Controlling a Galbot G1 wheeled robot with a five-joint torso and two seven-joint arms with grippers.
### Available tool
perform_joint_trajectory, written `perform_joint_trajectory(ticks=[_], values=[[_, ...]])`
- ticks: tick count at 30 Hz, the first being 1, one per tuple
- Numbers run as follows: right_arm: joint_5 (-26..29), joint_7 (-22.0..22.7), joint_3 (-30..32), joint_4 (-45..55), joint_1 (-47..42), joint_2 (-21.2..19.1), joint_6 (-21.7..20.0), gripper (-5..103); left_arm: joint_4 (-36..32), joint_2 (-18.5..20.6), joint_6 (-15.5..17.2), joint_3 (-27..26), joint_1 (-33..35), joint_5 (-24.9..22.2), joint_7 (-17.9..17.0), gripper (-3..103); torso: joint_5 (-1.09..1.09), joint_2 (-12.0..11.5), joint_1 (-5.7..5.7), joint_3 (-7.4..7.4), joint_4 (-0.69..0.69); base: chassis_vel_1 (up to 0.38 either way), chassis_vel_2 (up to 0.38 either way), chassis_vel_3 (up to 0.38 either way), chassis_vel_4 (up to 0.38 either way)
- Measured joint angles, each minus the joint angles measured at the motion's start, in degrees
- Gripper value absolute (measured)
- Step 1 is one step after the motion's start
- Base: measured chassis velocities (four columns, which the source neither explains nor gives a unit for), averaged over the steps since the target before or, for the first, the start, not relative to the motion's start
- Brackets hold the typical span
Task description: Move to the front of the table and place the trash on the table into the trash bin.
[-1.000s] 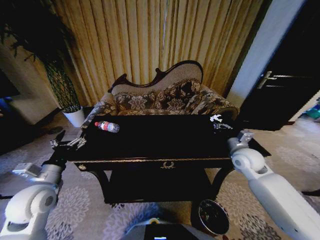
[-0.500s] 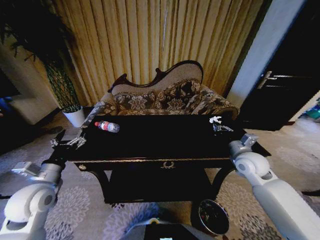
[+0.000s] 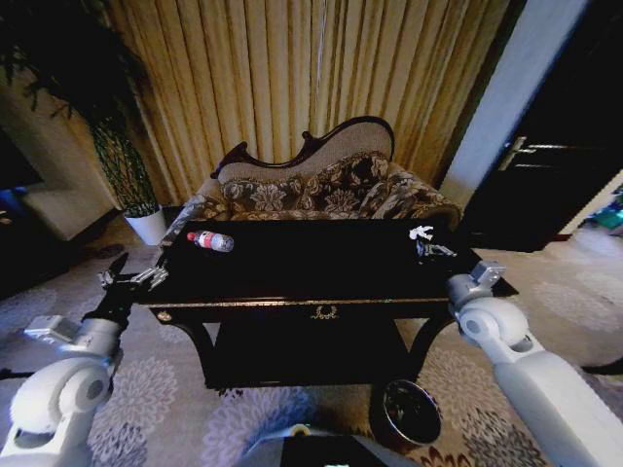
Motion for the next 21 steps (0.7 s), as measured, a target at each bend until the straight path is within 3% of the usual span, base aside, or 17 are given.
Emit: perform_joint_trajectory(ticks=[21], values=[[-1.35,-0.01,-0.71,-0.79,-0.51,0.79,0.49,0,-0.21,-0.21,-0.10,-0.12,0.16,0.06,0.06,100,0.00,0.00,-0.01,0.00,-0.01,0.160,-0.160,-0.165,0.158]])
